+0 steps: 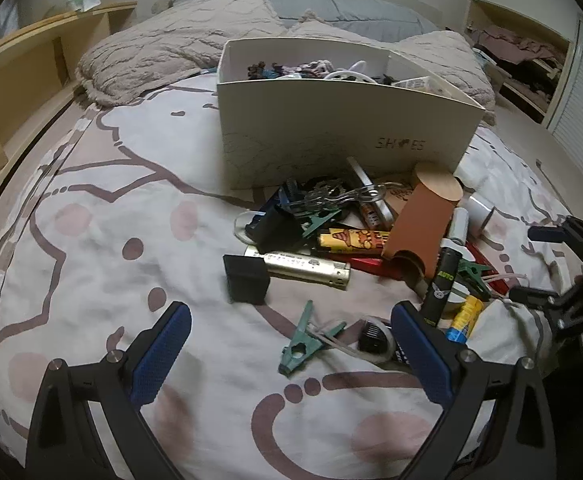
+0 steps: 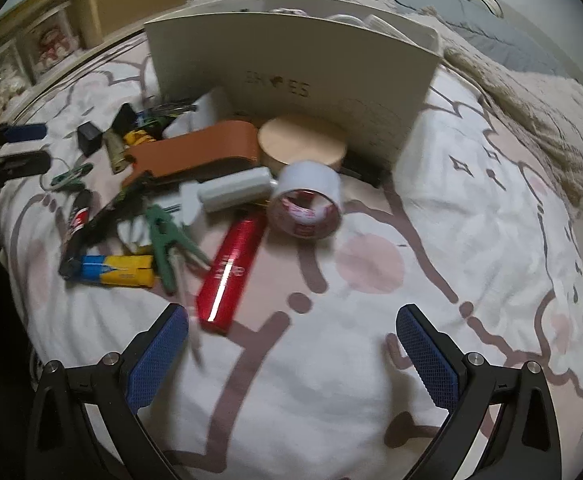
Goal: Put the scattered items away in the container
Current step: 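Move the left tool toward the green clothespin with white cable, then lower the left tool onto the green clothespin and close on it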
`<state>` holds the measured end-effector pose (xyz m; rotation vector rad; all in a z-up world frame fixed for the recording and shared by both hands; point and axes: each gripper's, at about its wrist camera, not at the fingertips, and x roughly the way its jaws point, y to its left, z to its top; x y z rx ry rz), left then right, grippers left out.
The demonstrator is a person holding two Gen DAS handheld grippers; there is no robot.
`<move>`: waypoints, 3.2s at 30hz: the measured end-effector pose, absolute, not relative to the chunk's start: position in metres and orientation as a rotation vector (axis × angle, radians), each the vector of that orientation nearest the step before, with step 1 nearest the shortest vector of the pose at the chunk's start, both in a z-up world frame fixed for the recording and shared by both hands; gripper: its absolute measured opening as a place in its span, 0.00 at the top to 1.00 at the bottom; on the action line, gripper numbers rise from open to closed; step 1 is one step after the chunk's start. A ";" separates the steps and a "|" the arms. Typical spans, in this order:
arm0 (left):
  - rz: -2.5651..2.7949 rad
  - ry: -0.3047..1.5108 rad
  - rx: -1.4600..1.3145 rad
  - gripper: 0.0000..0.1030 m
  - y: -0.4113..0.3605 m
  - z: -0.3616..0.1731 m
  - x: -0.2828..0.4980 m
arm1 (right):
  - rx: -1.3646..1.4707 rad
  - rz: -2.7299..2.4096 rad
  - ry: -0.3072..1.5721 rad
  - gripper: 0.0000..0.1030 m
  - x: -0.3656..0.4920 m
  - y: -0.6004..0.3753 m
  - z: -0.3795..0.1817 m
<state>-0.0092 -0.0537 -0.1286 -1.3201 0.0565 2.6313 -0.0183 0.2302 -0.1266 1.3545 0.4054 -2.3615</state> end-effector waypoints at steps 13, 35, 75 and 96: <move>2.597 0.194 -1.228 0.02 -0.045 -0.113 0.000 | 1.456 -2.503 0.324 0.00 -0.045 0.275 -0.138; 2.580 0.652 -1.440 0.02 -0.049 -0.163 -0.003 | 1.580 -2.680 0.160 0.00 -0.065 0.347 -0.135; 2.808 -0.153 -1.247 0.02 -0.107 -0.126 -0.034 | 1.536 -2.615 0.176 0.00 -0.059 0.343 -0.128; 2.683 0.149 -1.442 0.04 -0.055 -0.167 -0.036 | 1.424 -2.467 0.167 0.00 -0.047 0.304 -0.130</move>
